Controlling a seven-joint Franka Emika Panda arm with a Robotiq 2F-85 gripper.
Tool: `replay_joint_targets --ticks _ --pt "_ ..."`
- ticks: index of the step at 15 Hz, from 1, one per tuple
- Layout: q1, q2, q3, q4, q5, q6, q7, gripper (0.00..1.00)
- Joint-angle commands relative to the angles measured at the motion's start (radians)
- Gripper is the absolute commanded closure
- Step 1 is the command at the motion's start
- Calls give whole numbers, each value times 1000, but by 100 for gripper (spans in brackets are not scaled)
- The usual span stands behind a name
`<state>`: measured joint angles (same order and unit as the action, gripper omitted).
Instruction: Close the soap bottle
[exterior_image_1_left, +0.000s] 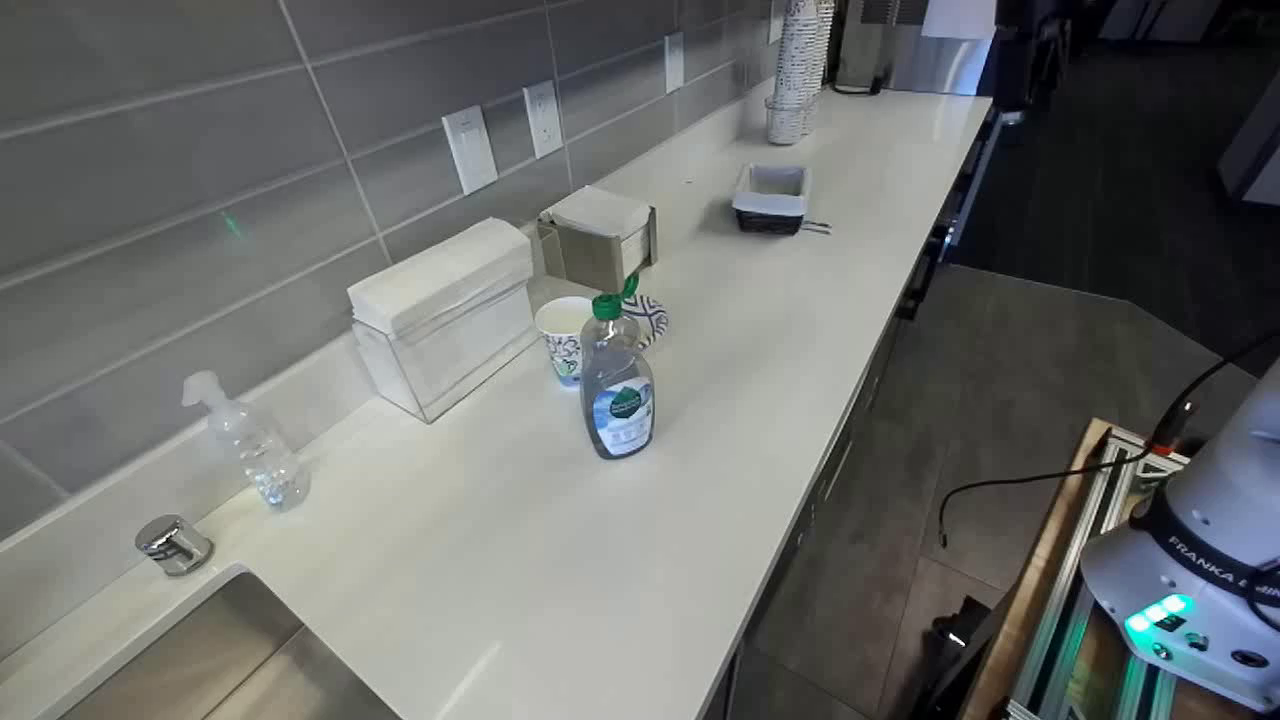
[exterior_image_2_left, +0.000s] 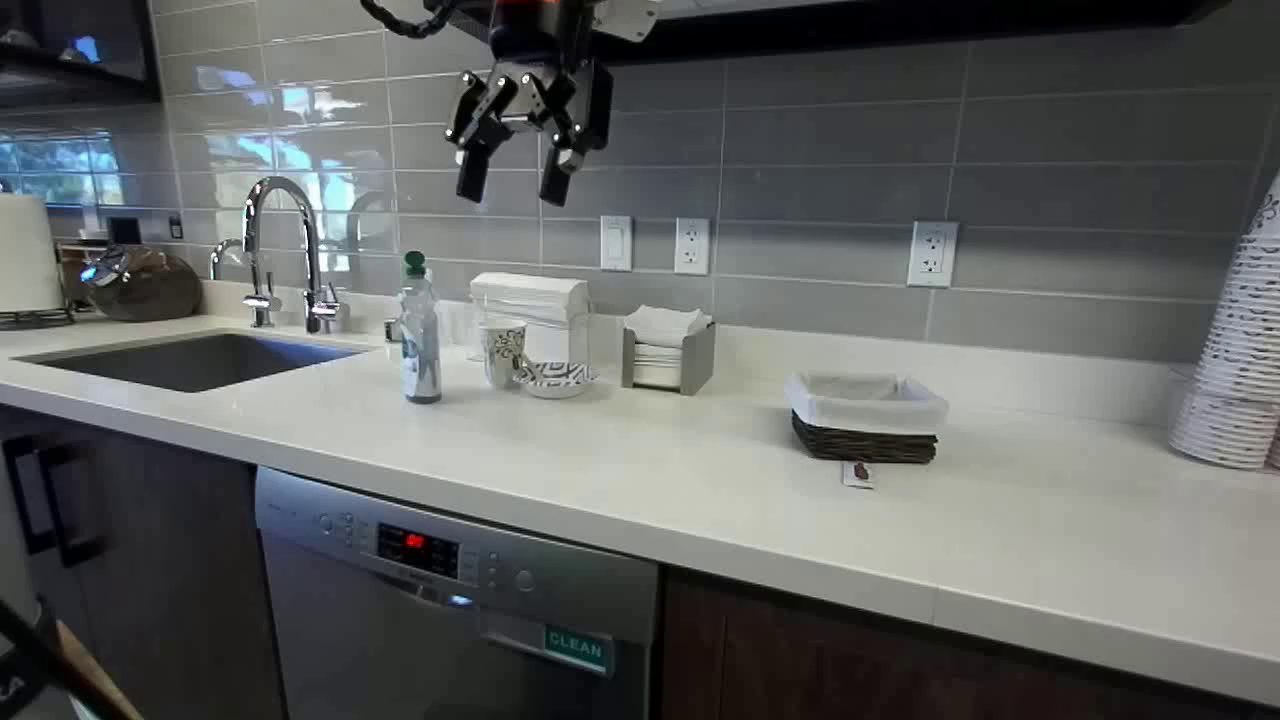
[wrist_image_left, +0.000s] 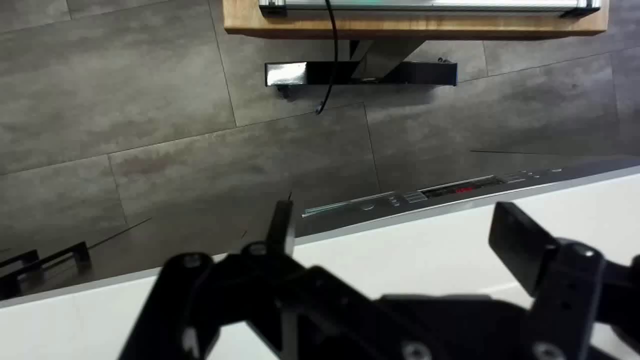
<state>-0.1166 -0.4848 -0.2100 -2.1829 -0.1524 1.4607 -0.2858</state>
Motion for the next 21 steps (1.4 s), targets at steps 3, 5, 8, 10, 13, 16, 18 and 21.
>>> replay_joint_targets --ticks 3,5,8,10,13,16,18,21 --pt "1 1 -1 2 0 -2 0 0" --pt "1 1 -1 2 0 -2 0 0" --pt "1 1 -1 2 0 -2 0 0" --pt "1 1 -1 2 0 -2 0 0" --pt "12 8 25 5 43 3 63 0" --pt "45 12 104 -7 179 -54 226 0" --pt "59 21 179 -30 249 -8 378 0" --pt "78 43 289 -42 309 106 602 0"
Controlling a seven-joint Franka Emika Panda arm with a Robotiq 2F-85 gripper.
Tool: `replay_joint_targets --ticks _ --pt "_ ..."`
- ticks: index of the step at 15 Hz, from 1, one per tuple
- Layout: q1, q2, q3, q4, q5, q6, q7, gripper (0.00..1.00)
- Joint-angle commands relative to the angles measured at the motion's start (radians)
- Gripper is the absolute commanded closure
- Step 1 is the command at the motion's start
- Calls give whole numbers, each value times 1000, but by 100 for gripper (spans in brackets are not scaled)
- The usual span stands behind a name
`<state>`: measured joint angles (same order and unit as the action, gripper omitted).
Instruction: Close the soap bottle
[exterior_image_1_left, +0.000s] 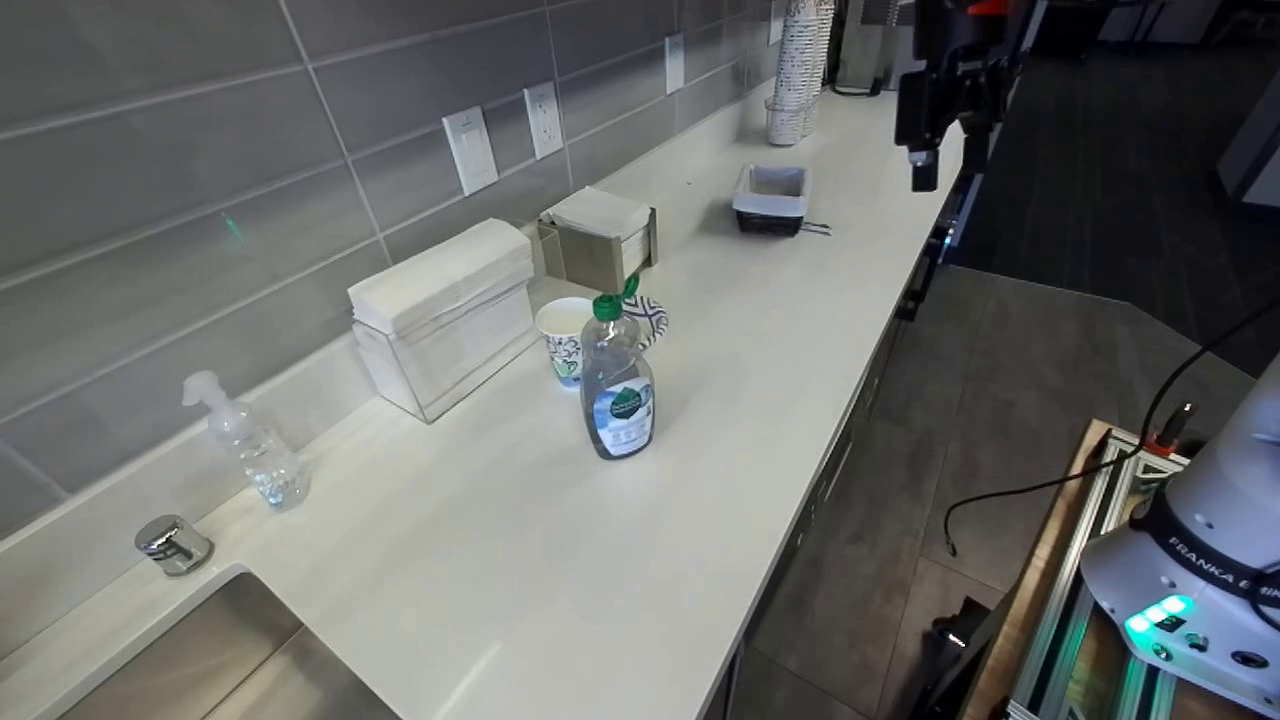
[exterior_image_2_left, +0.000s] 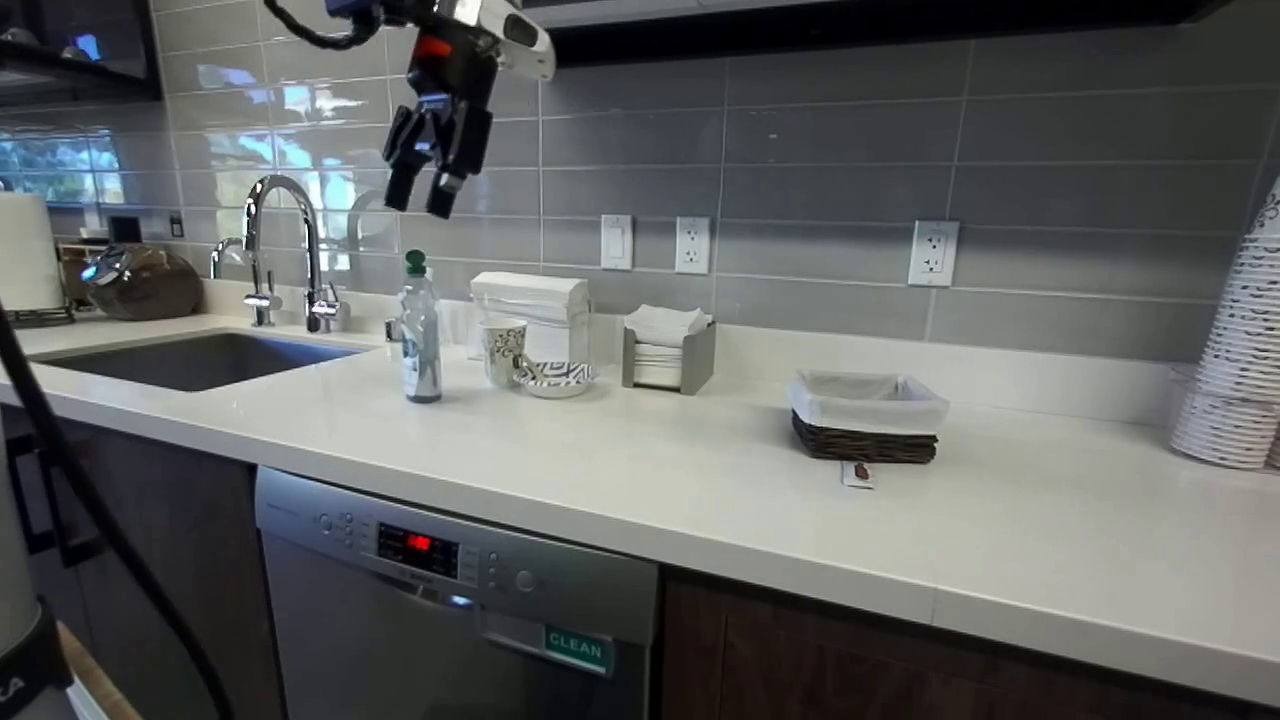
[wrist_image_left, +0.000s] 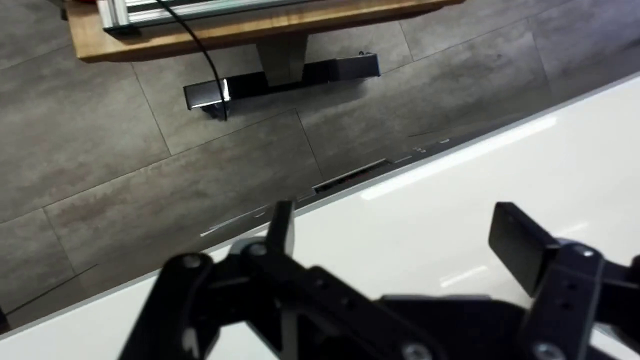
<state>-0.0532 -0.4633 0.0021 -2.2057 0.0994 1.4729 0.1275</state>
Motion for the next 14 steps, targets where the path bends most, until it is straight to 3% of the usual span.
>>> replay_joint_targets --ticks 1,4,7,12,14 --pt "17 29 117 -12 64 138 271 0" --pt "26 66 222 24 63 235 503 0" --pt "62 104 284 51 42 313 653 0" --pt "104 175 341 105 -40 395 789 0" --pt "119 214 356 135 -141 401 767 0"
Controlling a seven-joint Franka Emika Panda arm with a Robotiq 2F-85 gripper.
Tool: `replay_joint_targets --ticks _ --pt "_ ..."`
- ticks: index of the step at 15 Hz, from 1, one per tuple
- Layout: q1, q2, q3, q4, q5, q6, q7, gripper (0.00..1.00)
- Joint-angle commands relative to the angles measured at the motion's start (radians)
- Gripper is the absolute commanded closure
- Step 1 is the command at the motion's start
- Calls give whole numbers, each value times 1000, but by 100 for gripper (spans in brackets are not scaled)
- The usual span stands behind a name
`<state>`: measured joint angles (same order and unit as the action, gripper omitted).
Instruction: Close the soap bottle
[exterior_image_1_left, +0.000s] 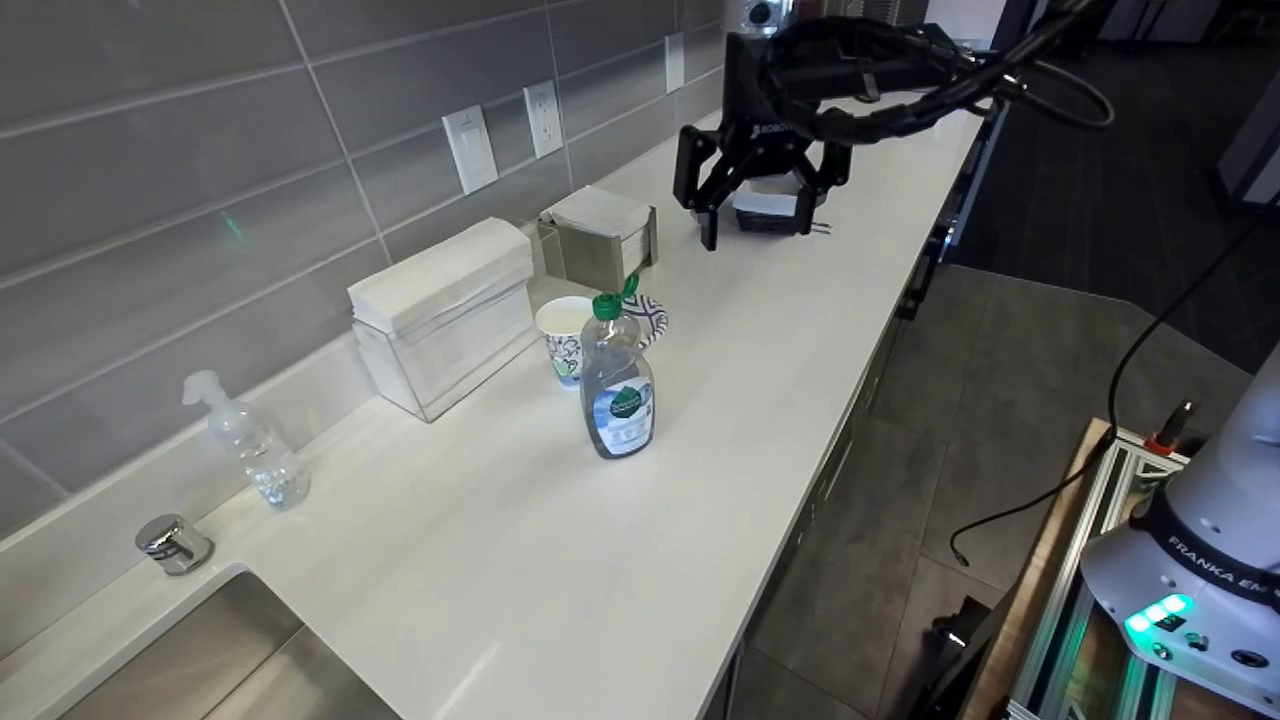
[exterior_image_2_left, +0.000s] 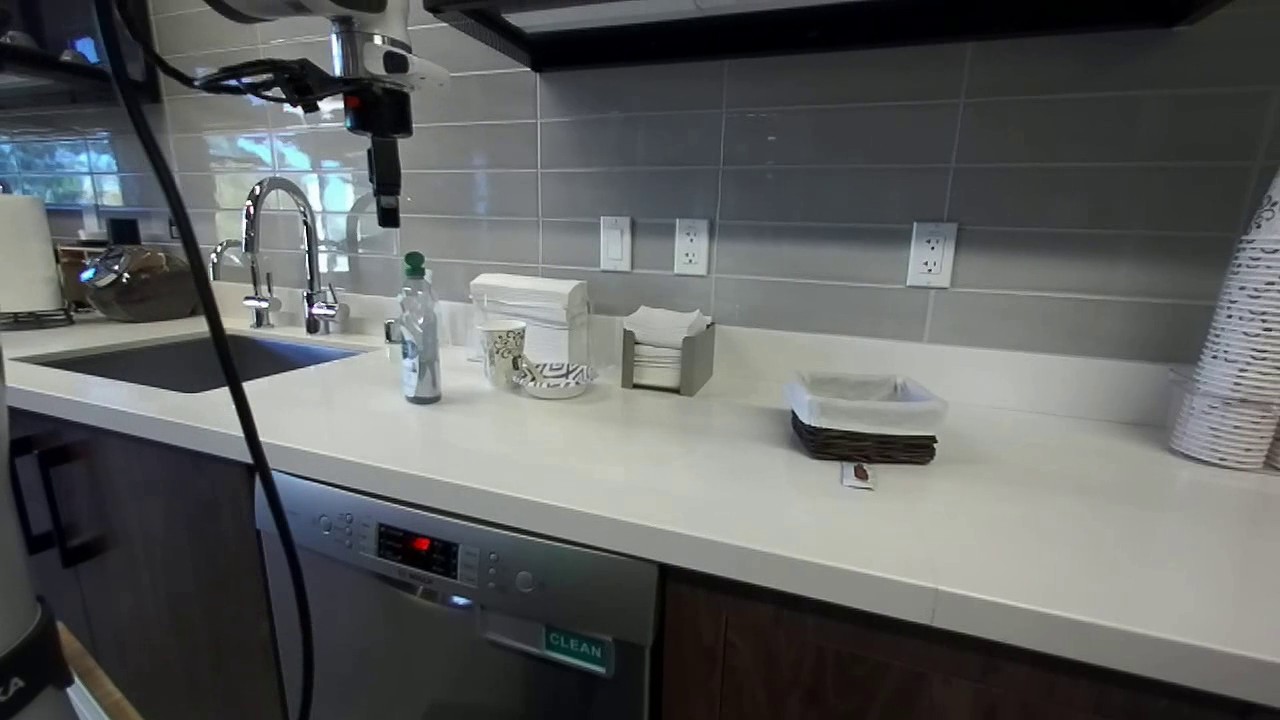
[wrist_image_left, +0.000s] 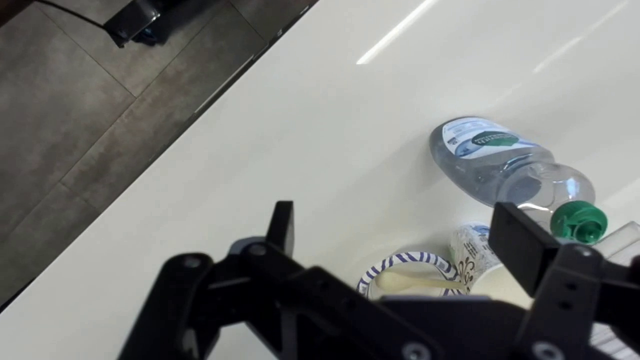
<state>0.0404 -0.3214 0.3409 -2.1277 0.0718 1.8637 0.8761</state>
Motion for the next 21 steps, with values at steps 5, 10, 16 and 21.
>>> replay_joint_targets --ticks 5,10,16,21 --pt "51 59 -12 45 -103 -1 10 0" --pt "53 146 5 100 -119 -21 91 0" --pt "122 256 9 206 -155 20 126 0" --pt "161 328 -7 279 -234 7 142 0"
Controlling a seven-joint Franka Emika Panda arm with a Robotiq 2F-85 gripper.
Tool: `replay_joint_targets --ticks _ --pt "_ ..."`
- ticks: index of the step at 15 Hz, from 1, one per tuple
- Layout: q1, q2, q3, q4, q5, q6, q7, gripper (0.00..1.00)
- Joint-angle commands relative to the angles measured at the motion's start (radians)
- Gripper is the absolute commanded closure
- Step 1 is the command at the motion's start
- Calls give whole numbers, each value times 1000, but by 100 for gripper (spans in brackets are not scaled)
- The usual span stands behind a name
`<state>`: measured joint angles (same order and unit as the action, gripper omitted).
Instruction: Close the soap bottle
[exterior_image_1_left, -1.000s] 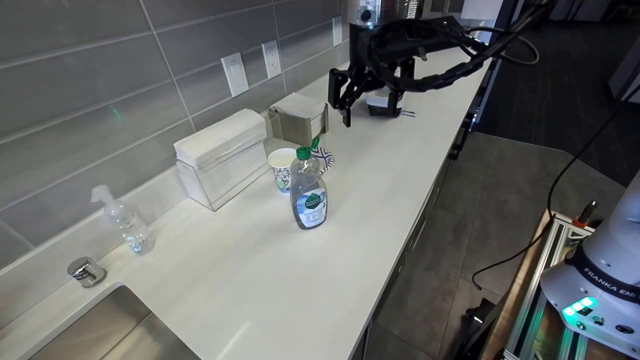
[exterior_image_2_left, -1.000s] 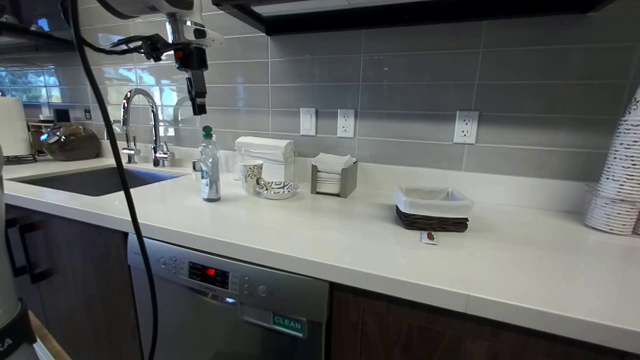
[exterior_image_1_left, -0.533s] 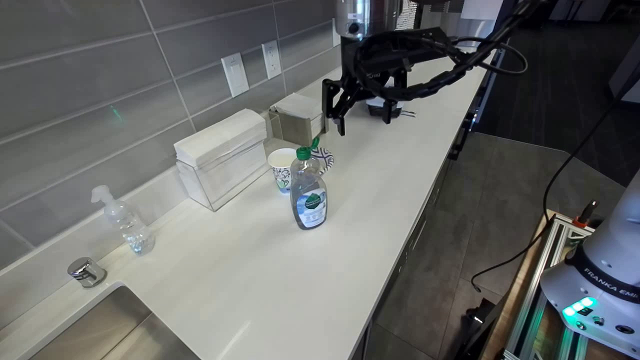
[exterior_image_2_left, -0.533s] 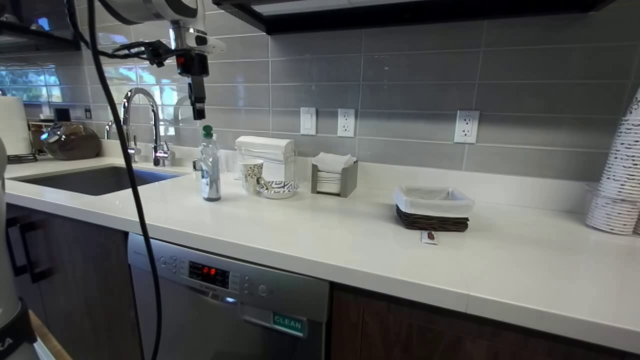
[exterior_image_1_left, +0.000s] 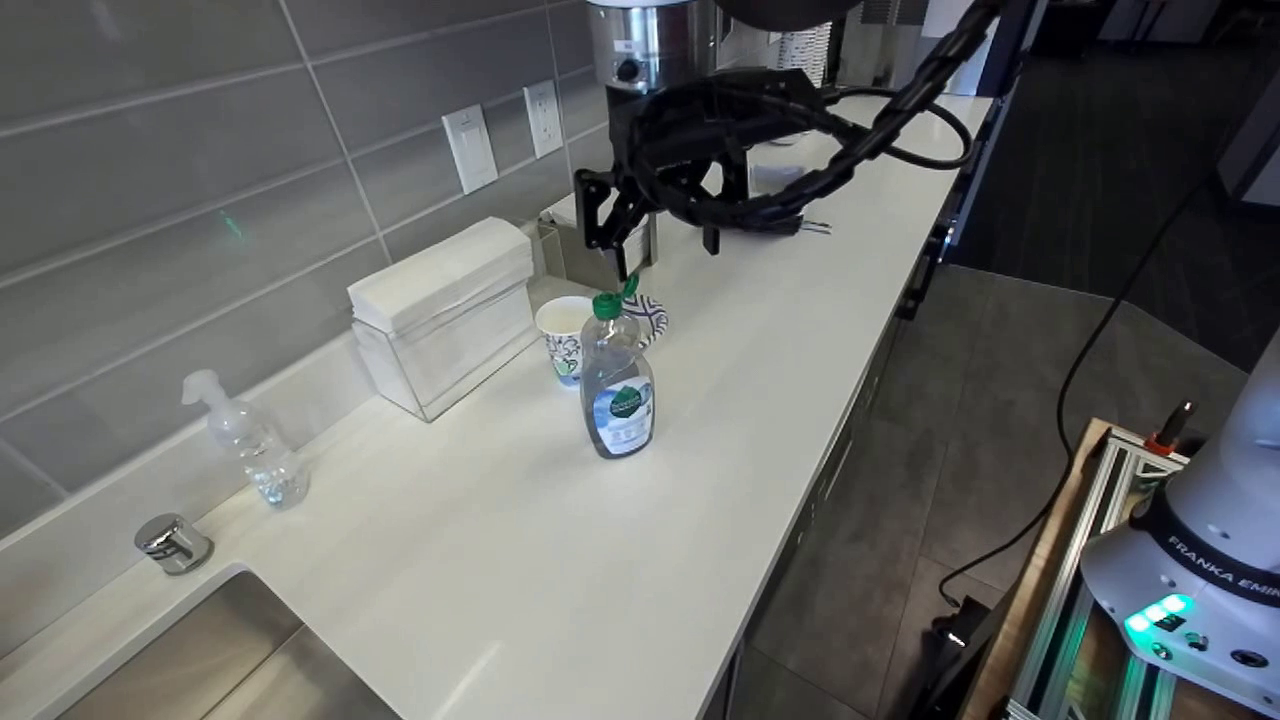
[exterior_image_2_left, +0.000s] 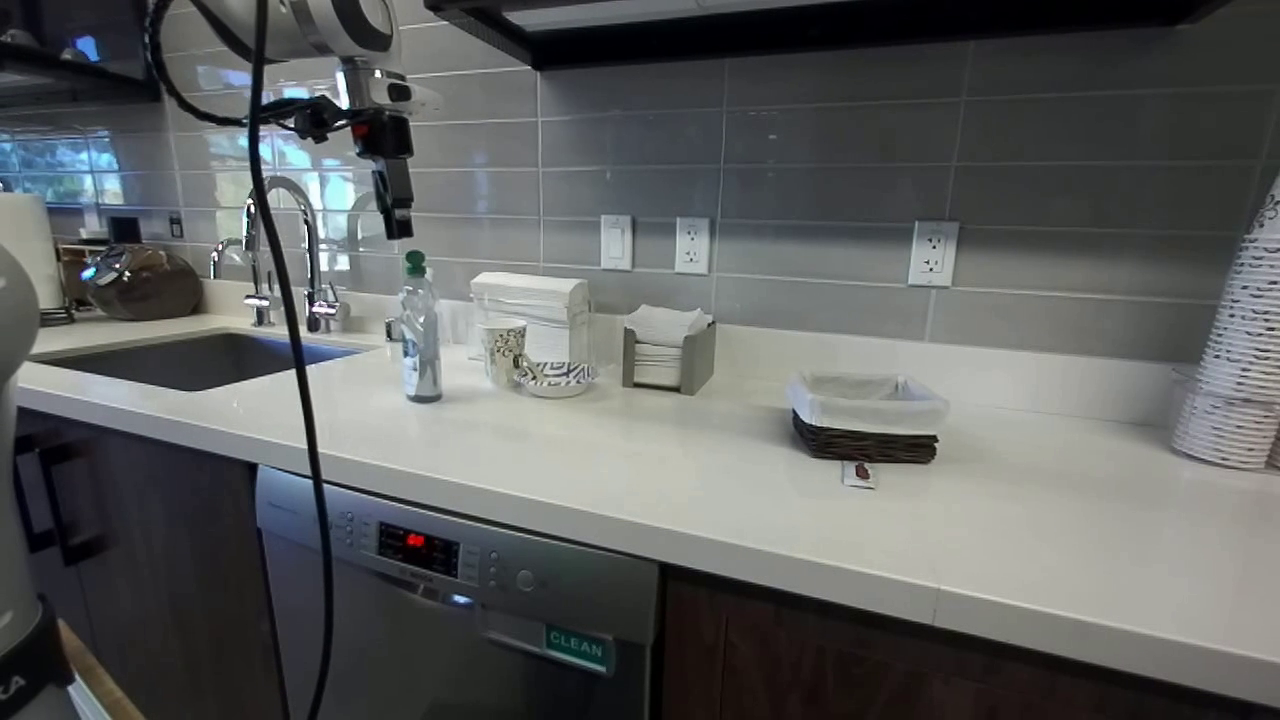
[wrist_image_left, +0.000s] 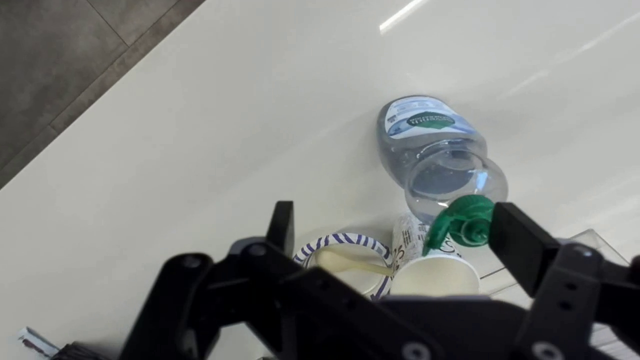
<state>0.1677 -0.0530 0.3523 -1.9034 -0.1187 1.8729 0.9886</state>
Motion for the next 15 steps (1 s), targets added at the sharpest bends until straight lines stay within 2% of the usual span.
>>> replay_joint_targets --ticks 1,10,12,13,14,15 --pt "40 71 -20 64 -48 4 30 0" --pt "103 163 -48 129 -87 39 50 0" --pt "112 172 -58 140 -103 37 51 7" --pt "116 177 -62 147 -105 31 50 21" --pt "119 181 -66 152 -109 29 49 18" --pt "122 183 -70 153 -114 29 48 28"
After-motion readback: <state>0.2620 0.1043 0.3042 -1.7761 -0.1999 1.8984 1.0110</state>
